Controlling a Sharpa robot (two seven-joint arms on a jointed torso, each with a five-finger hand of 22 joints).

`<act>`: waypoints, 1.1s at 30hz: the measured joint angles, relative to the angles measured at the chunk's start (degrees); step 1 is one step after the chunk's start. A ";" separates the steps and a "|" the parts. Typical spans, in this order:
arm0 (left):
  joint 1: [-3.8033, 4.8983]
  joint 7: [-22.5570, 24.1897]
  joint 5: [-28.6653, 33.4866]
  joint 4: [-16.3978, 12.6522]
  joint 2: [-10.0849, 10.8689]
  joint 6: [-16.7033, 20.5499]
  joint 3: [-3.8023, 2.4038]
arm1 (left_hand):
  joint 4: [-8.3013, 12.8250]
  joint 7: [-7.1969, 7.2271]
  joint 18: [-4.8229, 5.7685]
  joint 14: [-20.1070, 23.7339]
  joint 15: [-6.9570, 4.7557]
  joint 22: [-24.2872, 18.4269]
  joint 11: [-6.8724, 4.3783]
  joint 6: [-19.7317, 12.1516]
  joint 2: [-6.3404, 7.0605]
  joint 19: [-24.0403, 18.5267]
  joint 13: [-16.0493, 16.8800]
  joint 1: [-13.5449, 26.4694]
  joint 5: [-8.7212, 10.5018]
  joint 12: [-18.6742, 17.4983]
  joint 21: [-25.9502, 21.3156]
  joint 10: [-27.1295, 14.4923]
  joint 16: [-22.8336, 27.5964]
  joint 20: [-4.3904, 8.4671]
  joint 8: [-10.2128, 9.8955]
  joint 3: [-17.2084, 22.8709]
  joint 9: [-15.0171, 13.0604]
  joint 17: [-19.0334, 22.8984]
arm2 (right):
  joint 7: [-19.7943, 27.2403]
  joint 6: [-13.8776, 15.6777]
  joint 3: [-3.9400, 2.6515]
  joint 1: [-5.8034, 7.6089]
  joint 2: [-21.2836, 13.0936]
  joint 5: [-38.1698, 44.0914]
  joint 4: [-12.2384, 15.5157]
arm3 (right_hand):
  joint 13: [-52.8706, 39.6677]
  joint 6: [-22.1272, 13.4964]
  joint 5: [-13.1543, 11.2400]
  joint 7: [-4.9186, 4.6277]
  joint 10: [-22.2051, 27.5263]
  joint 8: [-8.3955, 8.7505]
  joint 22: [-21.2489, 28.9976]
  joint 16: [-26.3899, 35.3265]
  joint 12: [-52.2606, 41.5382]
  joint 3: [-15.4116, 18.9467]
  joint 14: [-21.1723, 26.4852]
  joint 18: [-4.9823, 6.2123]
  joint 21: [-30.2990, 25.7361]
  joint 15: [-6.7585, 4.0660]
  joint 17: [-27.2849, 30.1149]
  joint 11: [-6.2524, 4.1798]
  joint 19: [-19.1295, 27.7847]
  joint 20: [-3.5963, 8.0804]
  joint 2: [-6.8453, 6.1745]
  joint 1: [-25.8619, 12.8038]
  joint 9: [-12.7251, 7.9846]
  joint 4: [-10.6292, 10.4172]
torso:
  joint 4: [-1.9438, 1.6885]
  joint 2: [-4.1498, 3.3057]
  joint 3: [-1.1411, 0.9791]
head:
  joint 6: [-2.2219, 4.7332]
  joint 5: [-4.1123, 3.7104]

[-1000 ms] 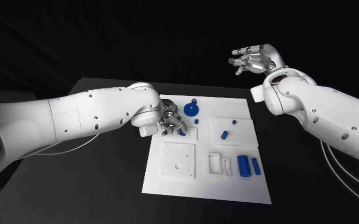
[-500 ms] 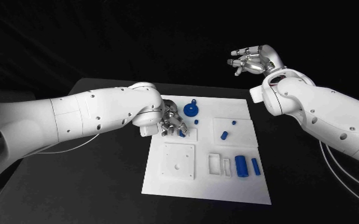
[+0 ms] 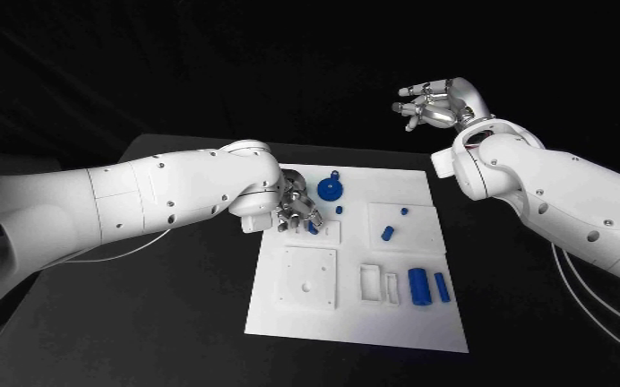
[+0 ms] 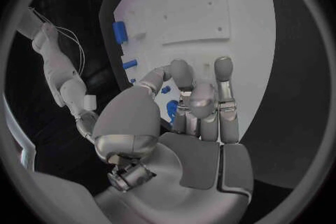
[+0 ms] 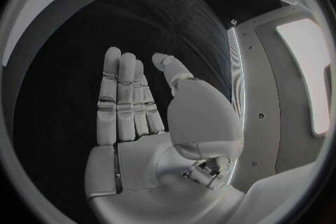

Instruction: Assemble the parts on the task board

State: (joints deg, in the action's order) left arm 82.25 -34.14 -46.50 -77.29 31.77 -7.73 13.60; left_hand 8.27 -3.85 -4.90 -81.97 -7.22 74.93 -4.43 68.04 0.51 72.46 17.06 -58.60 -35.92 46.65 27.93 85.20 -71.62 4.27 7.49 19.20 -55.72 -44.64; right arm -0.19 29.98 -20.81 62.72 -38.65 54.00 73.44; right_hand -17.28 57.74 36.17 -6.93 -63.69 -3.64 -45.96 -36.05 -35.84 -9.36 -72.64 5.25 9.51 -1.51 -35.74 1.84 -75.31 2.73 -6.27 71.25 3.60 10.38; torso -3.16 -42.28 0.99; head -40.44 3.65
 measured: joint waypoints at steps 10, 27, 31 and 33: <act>-0.04 -0.34 -0.61 0.48 -0.32 -0.47 0.12 | 0.00 0.00 0.00 0.00 0.01 -0.01 0.00 0.00 0.00 -0.18 0.00 0.00 0.06 0.00 0.00 0.00 0.00 -0.18 0.23 0.00 -0.39 -0.16 | -0.04 -0.09 0.02 -0.21 0.16 0.07 -0.02 | 0.00 0.00 0.00 0.00 0.00 0.00 -0.05 0.00 0.00 0.00 0.00 0.00 0.00 0.00 0.00 0.00 0.07 -0.07 -0.22 -0.22 0.00 -0.01 | 0.07 -0.02 -0.03 | -0.05 0.11; -0.03 -0.38 -0.70 0.40 -0.39 -0.85 0.12 | 0.01 0.00 0.00 0.00 0.01 -0.01 0.00 0.00 -0.25 -0.17 -0.05 0.25 0.35 0.31 0.00 0.00 0.00 -0.19 0.22 0.00 -0.97 -0.19 | -0.07 -0.22 0.02 -0.36 0.16 0.15 0.03 | -0.01 0.00 0.00 0.00 0.00 0.00 -0.04 0.00 0.00 0.01 -0.03 0.00 0.00 -0.03 0.00 0.00 0.07 -0.07 -0.22 -0.22 0.00 -0.01 | -0.03 0.00 -0.03 | -0.10 0.02; -0.02 -0.45 -0.86 0.34 -0.47 -0.85 0.15 | 0.01 0.00 -0.88 0.00 0.02 -0.02 0.00 0.00 -0.37 -0.17 -0.05 0.24 2.71 0.37 0.00 0.00 0.00 -0.60 0.22 0.00 -1.39 -0.33 | -0.07 -0.24 0.02 -0.38 0.17 0.16 0.03 | 0.01 0.00 0.00 0.00 0.00 0.00 -0.04 0.00 0.00 0.01 -0.03 0.00 0.00 -0.03 -0.01 0.00 0.07 -0.07 -0.22 -0.22 0.00 -0.01 | -0.02 0.01 -0.02 | -0.20 0.04; -0.02 -0.48 -0.96 0.34 -0.55 -0.84 0.19 | 0.01 0.00 -0.89 0.00 0.02 -0.02 0.00 0.00 -0.37 -0.17 -0.05 0.24 3.16 0.57 0.00 0.00 0.00 -0.60 0.21 0.00 -2.87 -0.33 | -0.08 -0.26 0.02 -0.38 0.19 0.16 0.03 | 0.04 0.00 0.00 0.00 0.00 0.00 -0.03 0.00 0.00 0.01 -0.03 0.00 0.00 -0.04 -0.01 0.00 0.07 -0.07 -0.22 -0.22 0.00 -0.01 | -0.01 0.01 -0.01 | -0.24 0.07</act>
State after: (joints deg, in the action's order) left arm 82.23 -34.62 -47.46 -76.95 31.22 -8.57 13.78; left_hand 8.28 -3.85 -5.79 -81.97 -7.20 74.91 -4.42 68.05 0.14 72.29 17.02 -58.36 -32.76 47.22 27.93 85.20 -71.62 3.68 7.69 19.20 -58.59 -44.97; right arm -0.27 29.73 -20.79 62.33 -38.46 54.16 73.47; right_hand -17.24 57.74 36.17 -6.93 -63.69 -3.64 -46.00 -36.05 -35.84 -9.35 -72.68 5.25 9.51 -1.54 -35.74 1.84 -75.23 2.66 -6.49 71.03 3.60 10.37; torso -3.16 -42.26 0.98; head -40.67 3.72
